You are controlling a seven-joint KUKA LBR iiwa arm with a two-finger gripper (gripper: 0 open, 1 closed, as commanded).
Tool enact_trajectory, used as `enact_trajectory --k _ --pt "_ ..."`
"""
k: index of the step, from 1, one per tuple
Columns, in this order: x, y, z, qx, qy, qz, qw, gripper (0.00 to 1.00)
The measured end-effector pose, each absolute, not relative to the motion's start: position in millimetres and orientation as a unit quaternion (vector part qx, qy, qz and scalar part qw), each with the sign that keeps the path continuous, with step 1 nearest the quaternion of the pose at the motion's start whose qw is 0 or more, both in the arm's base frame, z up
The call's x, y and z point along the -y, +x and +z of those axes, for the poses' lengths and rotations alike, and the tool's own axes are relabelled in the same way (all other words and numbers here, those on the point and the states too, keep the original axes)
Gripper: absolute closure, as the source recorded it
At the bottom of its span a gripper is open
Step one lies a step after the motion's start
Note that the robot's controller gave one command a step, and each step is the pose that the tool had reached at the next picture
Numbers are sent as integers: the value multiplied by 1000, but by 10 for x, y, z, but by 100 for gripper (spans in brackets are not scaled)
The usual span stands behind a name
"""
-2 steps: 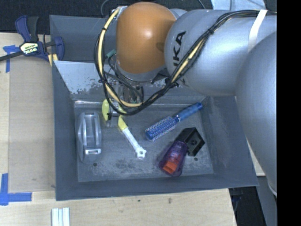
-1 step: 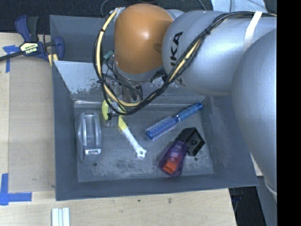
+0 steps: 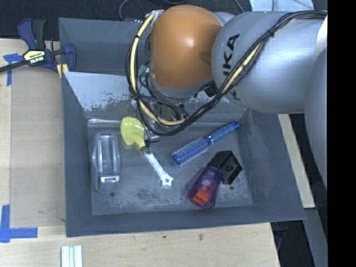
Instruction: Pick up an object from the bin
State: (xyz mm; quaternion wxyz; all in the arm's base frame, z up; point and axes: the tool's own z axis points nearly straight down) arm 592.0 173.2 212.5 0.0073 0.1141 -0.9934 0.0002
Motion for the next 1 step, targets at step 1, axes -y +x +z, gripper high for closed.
enact_trajectory --k 1 --pt "-1722 5968 2800 997 74 -1 -2 0"
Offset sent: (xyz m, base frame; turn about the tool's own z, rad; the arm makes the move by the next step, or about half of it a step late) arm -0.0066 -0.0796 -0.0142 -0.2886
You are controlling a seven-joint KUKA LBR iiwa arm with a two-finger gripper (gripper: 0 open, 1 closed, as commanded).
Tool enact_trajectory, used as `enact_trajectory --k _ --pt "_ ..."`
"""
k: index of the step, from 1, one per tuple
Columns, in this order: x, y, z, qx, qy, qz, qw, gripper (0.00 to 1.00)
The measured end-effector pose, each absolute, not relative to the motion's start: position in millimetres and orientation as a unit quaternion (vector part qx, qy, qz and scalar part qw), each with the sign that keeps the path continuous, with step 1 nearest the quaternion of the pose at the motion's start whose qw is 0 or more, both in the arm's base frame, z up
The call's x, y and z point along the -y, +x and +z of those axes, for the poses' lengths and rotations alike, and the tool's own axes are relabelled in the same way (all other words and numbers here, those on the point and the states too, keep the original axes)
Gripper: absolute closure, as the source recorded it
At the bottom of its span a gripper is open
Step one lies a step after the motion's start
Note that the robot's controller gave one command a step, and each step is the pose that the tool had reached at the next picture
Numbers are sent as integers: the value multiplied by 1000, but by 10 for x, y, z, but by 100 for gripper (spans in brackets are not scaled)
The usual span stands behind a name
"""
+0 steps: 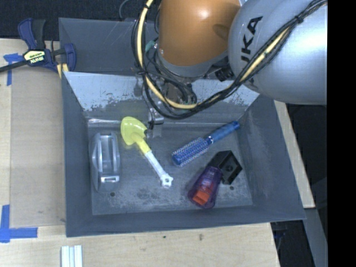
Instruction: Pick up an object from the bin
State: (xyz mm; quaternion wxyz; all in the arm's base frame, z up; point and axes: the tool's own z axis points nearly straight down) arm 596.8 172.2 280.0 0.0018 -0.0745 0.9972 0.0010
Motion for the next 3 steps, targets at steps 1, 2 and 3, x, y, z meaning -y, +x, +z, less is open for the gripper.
enact_trajectory --k 1,2,3 --pt "-895 5850 1949 -967 -253 0 -9 100" --pt "-934 5863 1987 -967 -254 1 -6 0" --pt "-934 5863 1988 -967 -254 1 -6 0"
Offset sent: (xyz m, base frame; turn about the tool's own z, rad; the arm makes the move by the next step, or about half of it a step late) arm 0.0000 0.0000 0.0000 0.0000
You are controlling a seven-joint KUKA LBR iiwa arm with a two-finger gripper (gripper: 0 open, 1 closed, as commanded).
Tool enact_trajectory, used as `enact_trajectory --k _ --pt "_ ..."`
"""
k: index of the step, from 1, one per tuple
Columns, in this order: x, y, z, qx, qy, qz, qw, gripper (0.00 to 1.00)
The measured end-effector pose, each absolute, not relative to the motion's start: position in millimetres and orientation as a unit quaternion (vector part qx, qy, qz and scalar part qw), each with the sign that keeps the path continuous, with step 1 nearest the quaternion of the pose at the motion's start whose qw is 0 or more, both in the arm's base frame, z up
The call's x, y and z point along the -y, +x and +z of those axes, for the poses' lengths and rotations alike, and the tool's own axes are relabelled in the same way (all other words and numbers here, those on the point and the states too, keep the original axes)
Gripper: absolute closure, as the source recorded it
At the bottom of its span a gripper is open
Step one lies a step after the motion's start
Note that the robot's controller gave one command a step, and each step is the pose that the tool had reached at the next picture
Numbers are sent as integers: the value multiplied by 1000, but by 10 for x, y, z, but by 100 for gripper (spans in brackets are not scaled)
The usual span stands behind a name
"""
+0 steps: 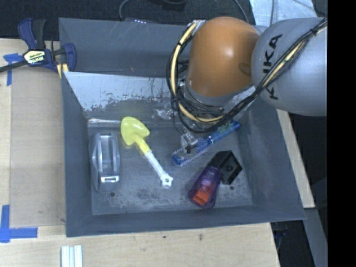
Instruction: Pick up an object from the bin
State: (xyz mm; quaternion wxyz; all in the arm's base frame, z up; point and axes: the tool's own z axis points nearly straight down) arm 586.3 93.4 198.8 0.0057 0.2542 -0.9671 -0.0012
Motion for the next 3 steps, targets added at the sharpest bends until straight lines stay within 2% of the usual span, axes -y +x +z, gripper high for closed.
enact_trajectory --k 1,2,3 --pt "-619 5820 1769 961 277 -2 3 0" --pt "-383 5756 1696 971 240 -1 7 0" --pt "-276 5620 1478 973 231 -1 1 0"
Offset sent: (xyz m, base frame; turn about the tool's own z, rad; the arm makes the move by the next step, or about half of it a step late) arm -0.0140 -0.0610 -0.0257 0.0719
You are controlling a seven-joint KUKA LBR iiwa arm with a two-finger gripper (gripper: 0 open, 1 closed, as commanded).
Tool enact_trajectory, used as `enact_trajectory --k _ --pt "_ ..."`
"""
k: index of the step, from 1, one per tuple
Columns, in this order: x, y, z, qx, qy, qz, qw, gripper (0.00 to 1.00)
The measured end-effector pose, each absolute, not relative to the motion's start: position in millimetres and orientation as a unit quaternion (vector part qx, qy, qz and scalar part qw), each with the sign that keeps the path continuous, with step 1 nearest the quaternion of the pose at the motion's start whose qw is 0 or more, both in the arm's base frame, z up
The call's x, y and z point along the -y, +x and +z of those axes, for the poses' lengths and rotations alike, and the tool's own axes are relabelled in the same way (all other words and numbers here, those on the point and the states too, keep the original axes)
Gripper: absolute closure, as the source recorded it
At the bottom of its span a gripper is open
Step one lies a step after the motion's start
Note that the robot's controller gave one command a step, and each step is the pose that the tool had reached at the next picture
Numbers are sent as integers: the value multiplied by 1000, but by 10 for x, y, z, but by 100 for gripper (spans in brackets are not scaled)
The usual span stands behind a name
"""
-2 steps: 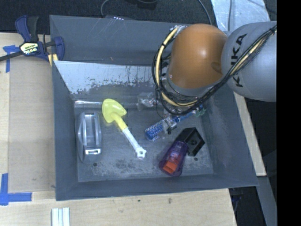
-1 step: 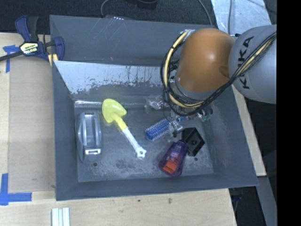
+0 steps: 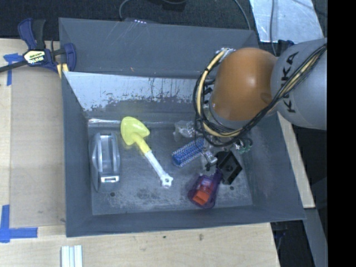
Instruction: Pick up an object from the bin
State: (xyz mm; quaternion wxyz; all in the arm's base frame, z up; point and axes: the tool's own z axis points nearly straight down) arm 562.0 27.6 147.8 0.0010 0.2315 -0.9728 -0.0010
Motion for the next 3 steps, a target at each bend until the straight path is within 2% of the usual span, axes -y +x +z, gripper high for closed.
enact_trajectory --k 1,2,3 --pt "-221 5557 1190 968 249 -1 5 0" --pt "-223 5655 1019 941 338 -1 0 100" --pt "-222 5654 1019 941 338 -1 0 100"
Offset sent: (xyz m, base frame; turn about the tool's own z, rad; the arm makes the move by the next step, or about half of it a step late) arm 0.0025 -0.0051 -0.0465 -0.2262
